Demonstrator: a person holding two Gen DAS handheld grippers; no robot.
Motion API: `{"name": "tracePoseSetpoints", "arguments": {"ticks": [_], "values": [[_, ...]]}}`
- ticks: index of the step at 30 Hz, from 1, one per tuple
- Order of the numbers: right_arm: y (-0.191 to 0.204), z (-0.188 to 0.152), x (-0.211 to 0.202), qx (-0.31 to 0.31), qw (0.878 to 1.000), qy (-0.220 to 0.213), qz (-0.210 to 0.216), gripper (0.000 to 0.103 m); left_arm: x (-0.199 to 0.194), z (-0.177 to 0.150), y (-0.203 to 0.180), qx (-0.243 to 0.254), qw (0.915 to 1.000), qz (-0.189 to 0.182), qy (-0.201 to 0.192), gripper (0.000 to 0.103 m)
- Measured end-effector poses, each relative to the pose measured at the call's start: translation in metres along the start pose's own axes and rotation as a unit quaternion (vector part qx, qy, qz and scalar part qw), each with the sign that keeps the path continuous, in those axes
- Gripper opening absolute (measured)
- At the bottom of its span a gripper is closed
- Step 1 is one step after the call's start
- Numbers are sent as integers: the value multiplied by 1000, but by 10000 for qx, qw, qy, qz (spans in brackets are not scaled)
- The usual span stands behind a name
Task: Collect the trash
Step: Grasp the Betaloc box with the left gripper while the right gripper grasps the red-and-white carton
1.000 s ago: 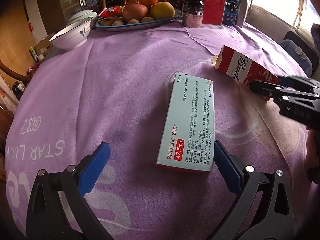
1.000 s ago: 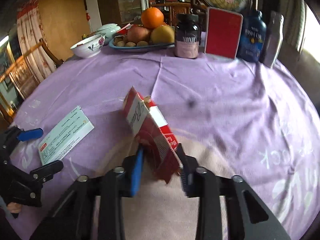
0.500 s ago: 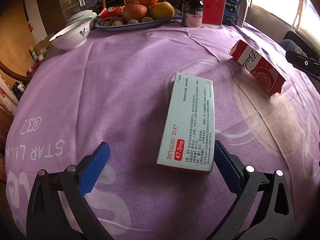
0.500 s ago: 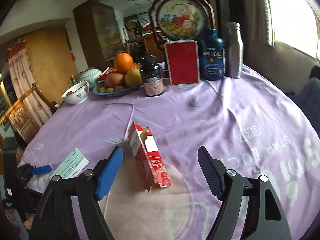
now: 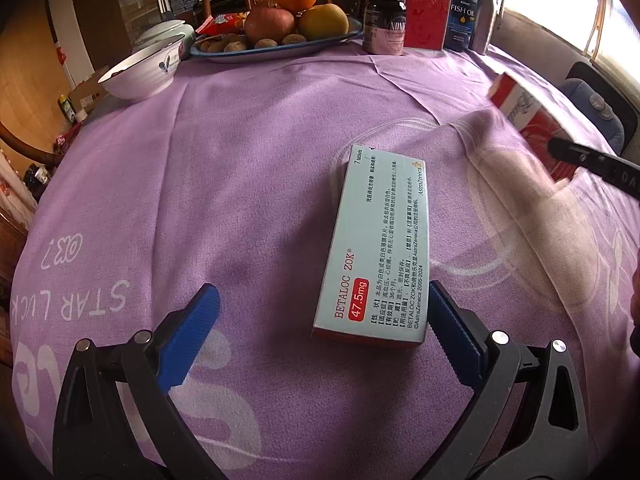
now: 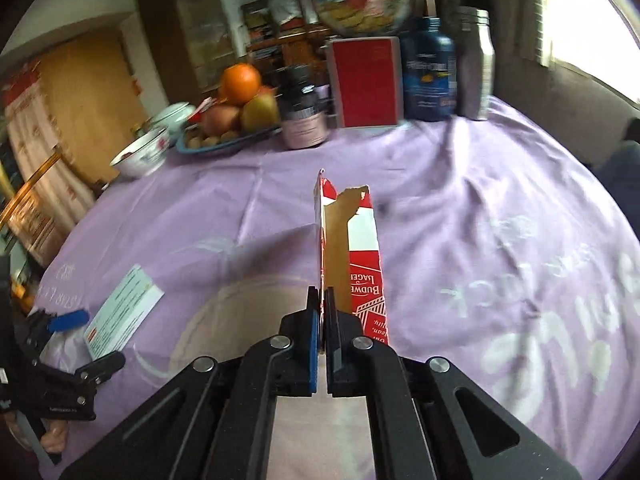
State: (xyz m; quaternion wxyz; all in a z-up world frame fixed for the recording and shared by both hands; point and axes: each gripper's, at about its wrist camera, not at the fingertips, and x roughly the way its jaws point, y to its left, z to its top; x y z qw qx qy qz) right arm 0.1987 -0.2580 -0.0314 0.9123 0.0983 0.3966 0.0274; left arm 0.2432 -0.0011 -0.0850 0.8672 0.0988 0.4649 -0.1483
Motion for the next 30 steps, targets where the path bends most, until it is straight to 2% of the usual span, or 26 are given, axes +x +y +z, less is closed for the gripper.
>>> {"name": "tracePoseSetpoints", "arguments": {"ticks": [2,4,5,8,12,14,19,22,25,28,30], "values": [[-9,0,1,115,9998,139,-18,13,0,0,0,-1,10000,1,0,98],[-15,2,-4,281,9995,13,116,34,0,0,0,0,10000,0,0,98],[-16,3,-7,282,9995,-84,94,47,0,0,0,-2,10000,1,0,98],[-14,5,-15,135,9991,-340,-207,50,0,0,0,-2,10000,-1,4,98],[-22,7,-11,358,9990,-255,-92,60,0,3,0,74,9999,-88,97,97],[-26,8,-9,467,9987,-180,-1,62,-1,6,0,74,9999,-125,70,97],[-29,9,-7,582,9982,-134,69,68,-15,10,-11,425,9974,307,-490,97],[-29,9,-5,623,9980,-123,54,70,-10,12,-16,524,9966,481,-405,97],[-32,8,-3,688,9975,-74,103,70,-5,14,-25,633,9975,290,-139,96],[-36,9,-3,753,9971,-95,82,71,-8,20,-33,717,9968,239,-246,96],[-40,8,-3,840,9964,-92,98,71,-4,23,-32,594,9975,206,-318,88]]}}
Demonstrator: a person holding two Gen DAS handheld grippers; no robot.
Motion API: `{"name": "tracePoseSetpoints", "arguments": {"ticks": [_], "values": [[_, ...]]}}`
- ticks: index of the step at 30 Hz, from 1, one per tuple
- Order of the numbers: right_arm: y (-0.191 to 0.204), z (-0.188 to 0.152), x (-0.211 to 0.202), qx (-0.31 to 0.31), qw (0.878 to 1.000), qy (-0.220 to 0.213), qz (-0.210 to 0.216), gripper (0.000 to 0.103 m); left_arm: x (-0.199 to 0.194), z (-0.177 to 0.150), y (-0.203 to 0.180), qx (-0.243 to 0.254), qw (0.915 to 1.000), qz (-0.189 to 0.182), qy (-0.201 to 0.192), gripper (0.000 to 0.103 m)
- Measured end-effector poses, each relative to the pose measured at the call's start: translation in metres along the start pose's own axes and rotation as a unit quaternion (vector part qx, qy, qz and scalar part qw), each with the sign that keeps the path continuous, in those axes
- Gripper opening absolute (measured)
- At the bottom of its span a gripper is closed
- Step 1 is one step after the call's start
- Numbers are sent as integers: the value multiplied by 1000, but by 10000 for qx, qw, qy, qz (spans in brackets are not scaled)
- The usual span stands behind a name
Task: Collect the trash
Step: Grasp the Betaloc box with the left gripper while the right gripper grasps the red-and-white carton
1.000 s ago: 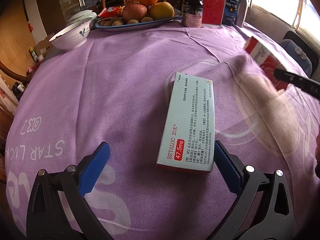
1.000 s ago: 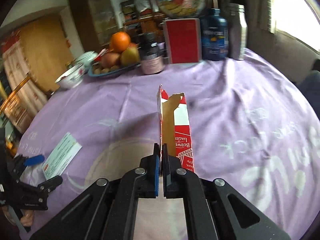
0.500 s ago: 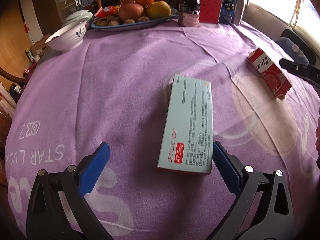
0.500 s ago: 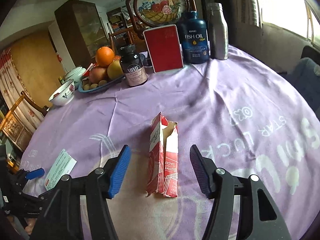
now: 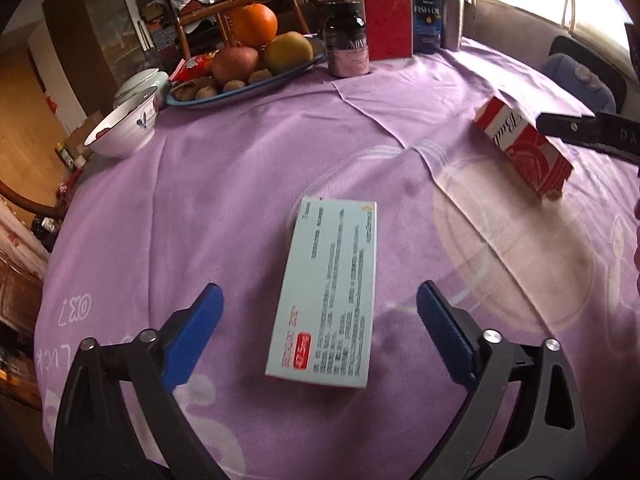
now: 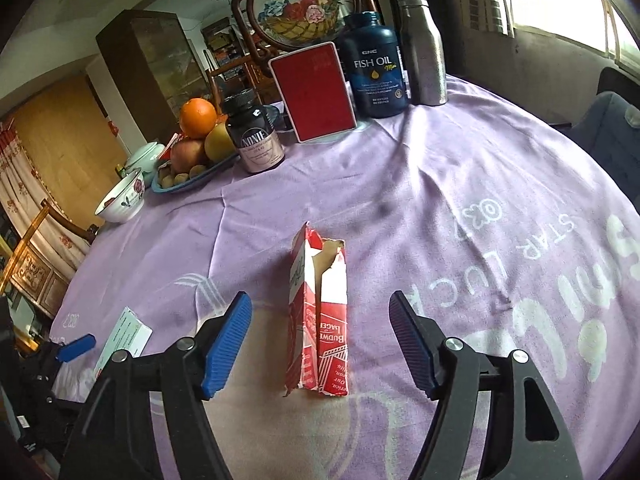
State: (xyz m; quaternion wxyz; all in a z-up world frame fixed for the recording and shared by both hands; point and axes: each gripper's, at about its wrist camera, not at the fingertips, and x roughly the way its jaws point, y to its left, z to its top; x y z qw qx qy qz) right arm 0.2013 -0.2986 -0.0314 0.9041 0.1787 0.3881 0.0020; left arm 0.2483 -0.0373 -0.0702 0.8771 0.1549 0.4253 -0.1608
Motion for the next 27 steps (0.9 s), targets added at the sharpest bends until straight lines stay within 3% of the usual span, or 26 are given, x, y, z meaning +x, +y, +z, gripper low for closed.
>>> {"name": "tracePoseSetpoints", "arguments": {"ticks": [1,5,11,14,18,20,21,23,27], "values": [[-2,0,0,54,10000,17,27,71,3,-1,2,-63,10000,15,-8,86],[-7,-1,8,221,9993,209,233,75,2,-3,10,-265,9995,-183,-58,57],[-1,-3,21,99,9991,396,130,76,4,-7,-2,-7,10000,-55,-63,51],[3,-4,32,44,9984,543,136,76,5,-7,1,-78,9999,-80,-30,55],[21,-8,41,-459,9971,565,-227,76,14,-5,21,-568,9981,-120,201,83],[36,-14,46,-1036,9904,556,-729,70,17,-4,29,-705,9965,-357,289,91],[41,-16,47,-1184,9877,564,-854,57,18,-4,26,-623,9968,-379,327,93],[44,-17,44,-1261,9879,527,-728,43,17,-6,21,-546,9977,-239,313,93],[36,-16,39,-1111,9915,562,-387,42,15,-6,25,-630,9970,-335,309,90]]}}
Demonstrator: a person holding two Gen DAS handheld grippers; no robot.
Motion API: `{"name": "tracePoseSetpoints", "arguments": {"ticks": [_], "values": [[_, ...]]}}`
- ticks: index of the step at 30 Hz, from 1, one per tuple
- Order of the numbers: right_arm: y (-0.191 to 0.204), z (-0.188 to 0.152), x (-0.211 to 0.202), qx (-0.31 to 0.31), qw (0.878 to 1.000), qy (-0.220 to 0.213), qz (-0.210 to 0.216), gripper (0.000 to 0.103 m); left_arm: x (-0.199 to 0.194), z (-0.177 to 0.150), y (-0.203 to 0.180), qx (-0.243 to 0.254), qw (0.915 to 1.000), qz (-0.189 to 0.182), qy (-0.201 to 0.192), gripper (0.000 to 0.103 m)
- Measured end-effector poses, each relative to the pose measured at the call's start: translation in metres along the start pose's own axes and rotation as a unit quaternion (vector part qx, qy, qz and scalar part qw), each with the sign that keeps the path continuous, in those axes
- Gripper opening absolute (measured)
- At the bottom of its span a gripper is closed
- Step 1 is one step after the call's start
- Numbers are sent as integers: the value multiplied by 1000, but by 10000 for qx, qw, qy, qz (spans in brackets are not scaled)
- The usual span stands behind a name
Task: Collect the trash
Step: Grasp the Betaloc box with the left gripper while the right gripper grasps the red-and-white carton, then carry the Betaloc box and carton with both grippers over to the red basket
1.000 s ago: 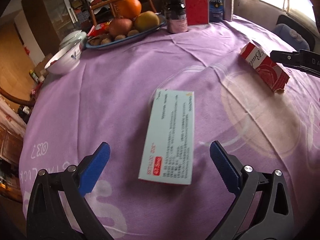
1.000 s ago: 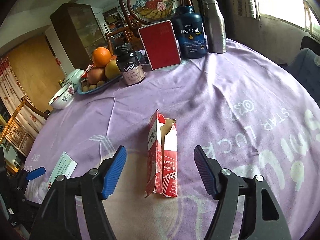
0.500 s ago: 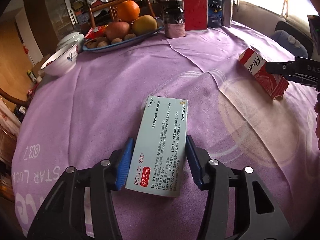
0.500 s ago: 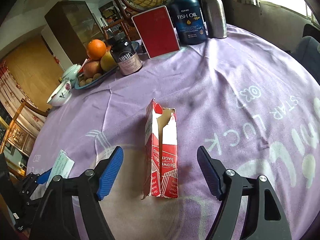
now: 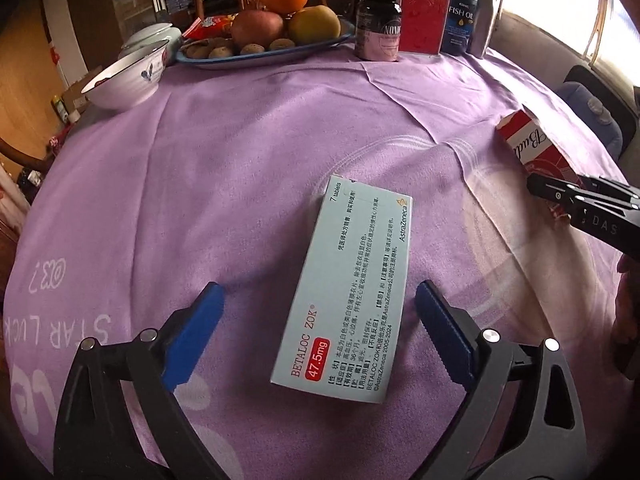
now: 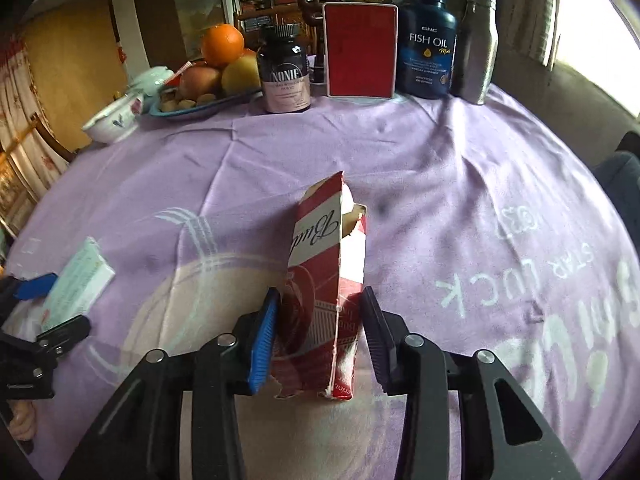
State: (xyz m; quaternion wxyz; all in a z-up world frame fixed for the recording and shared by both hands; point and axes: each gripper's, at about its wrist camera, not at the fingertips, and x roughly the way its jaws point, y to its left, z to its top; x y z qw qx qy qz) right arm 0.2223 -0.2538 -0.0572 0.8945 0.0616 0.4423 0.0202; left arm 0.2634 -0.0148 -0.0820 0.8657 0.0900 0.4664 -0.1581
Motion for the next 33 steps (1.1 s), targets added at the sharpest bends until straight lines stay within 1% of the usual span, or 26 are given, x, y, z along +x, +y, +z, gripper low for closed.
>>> {"name": "tracePoseSetpoints", "arguments": {"ticks": [1,3,5,7,10,12,14,18,20,22,26,30,32,33], "values": [[-2,0,-1,74,9999,0,117,42,-1,0,0,-9,10000,39,-33,86],[-3,0,-6,124,9996,-74,239,42,-5,-1,-3,60,9999,65,-142,64],[-1,1,-11,103,9995,-182,224,42,-9,-2,-10,265,9993,71,-241,50],[-1,1,-14,114,9994,-225,226,42,-11,-3,-15,379,9987,122,-307,49],[-4,2,-17,149,9993,-297,190,42,-20,0,-12,294,9986,-19,-443,48],[-6,3,-20,171,9990,-372,181,42,-33,2,-10,255,9975,-35,-663,48],[-8,3,-25,188,9984,-495,172,42,-45,3,-11,278,9960,-13,-845,48],[-10,0,-44,216,9962,-833,156,41,-60,1,-20,367,9942,-73,-1010,48],[-11,-5,-59,323,9940,-1018,230,41,-67,-2,-25,406,9932,-72,-1093,48],[-11,-14,-75,391,9918,-1191,242,41,-76,-6,-30,423,9923,-85,-1160,48],[-9,-44,-109,451,9882,-1434,279,41,-88,-18,-38,376,9920,-258,-1180,48],[-17,-76,-144,612,9843,-1621,343,41,-99,-37,-42,183,9922,-416,-1164,48],[-22,-90,-160,702,9826,-1687,345,41,-112,-49,-42,50,9899,-455,-1339,48],[-25,-95,-166,728,9820,-1709,349,41,-120,-53,-43,19,9881,-395,-1487,48]]}}
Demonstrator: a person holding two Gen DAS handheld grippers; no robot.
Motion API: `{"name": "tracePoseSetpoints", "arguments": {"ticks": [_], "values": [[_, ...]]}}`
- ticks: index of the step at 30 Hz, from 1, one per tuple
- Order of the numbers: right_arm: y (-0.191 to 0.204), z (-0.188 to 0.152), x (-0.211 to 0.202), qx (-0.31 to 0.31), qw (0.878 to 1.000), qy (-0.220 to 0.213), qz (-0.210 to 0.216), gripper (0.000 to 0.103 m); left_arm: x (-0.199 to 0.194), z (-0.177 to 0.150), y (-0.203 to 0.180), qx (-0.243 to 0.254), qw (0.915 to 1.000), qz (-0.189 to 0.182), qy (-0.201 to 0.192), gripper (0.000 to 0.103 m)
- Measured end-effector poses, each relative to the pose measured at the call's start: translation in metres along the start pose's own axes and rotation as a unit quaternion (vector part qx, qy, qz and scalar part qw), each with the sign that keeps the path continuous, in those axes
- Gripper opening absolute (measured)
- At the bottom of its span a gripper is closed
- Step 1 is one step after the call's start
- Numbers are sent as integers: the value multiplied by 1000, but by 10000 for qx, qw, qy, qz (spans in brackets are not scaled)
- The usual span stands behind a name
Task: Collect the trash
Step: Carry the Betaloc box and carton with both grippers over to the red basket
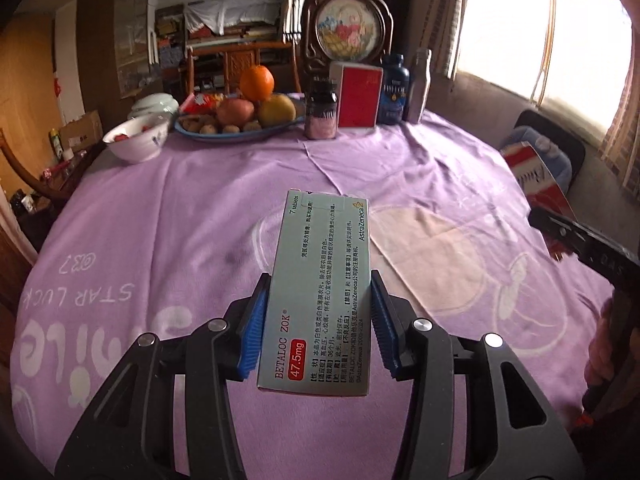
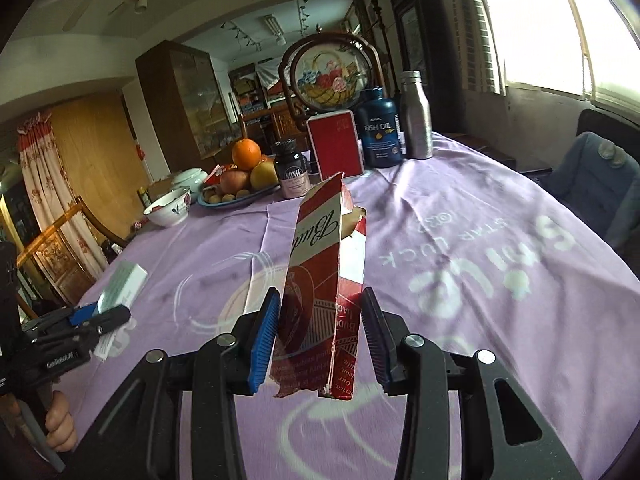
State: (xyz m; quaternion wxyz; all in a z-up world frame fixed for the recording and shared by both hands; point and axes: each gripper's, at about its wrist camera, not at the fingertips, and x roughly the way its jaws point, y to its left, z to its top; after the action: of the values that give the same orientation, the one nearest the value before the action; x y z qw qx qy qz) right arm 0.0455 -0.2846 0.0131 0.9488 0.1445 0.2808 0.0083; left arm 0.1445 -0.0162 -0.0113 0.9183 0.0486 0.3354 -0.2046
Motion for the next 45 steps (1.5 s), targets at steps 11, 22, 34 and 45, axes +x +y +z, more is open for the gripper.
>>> {"name": "tracePoseSetpoints", "arguments": {"ticks": [11,22,34,45], "values": [[-38,-33,-114,139,9963,-639,-560,41,-34,-16,-60,345,9974,-181,-600,48],[-114,-74,-214,553,9795,-1032,-1642,41,-36,-14,-147,779,9903,-1021,-525,48],[-213,-152,-299,1333,9443,-886,-2876,41,-34,-32,-277,1758,9672,-1806,-324,48],[-281,-225,-290,2046,9268,-248,-3140,42,-26,-57,-378,2489,9377,-2424,-36,48]]}}
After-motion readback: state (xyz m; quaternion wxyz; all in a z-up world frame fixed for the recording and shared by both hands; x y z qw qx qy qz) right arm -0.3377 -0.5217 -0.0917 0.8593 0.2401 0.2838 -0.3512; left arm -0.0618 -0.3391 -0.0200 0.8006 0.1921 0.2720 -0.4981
